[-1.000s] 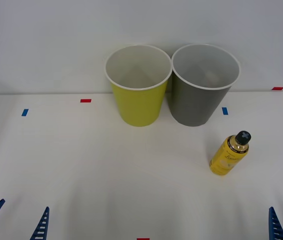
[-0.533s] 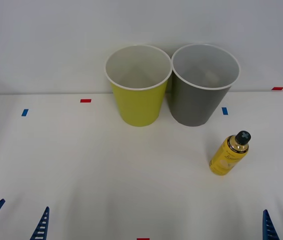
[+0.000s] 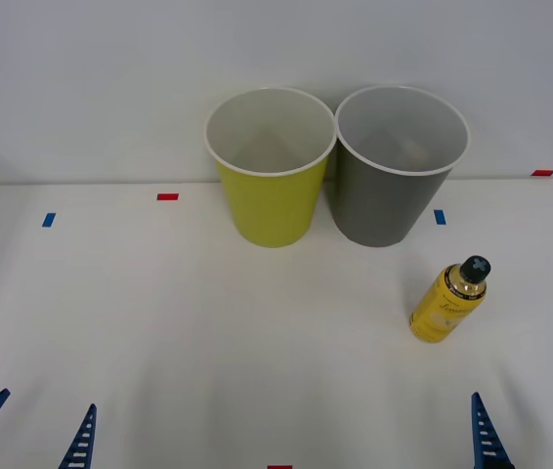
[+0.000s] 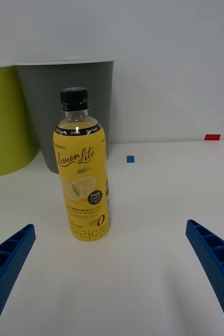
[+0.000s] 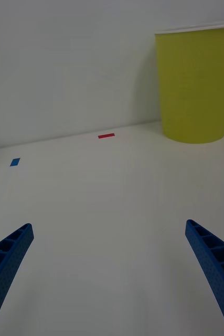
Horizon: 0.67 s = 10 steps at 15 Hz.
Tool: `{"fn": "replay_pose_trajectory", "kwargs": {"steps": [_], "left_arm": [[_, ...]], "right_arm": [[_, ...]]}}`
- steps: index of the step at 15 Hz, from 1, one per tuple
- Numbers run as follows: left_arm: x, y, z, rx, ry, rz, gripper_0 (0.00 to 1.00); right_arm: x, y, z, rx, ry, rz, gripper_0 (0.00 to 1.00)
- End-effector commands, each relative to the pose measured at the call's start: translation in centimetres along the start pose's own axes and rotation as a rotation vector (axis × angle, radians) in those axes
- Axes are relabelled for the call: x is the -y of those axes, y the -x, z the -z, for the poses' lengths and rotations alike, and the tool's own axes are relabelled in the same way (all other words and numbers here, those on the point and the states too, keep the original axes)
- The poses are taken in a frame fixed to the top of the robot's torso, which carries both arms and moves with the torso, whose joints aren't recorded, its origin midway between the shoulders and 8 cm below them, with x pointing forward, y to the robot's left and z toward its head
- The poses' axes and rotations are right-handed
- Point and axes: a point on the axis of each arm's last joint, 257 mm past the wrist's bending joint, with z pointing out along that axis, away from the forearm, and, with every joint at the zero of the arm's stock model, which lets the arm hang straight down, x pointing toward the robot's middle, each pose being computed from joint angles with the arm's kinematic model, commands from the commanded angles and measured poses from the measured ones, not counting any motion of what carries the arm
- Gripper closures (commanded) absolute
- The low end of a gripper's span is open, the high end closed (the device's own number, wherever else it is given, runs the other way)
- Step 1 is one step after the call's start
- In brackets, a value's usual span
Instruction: Put cans in the gray bin and PET bottles in the light green bin.
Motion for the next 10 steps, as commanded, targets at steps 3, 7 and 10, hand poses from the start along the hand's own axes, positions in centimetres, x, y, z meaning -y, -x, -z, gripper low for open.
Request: {"fn": "replay_pose_trajectory", "kwargs": {"steps": [3,7,10], "left_arm": [[0.0,0.0,0.0,0.0,0.0,0.0,0.0],[0.0,0.0,0.0,0.0,0.0,0.0,0.0],[0.0,0.0,0.0,0.0,0.0,0.0,0.0]], "right_arm": [[-1.7,-0.4,-2.3,0.055,0.025,0.005,0.0],[-2.2,-0.7,-5.2,0.084,0.005,0.029,0.0],[-1.9,-0.5,-7.4,0.082,-0.015,0.065,0.0]]}}
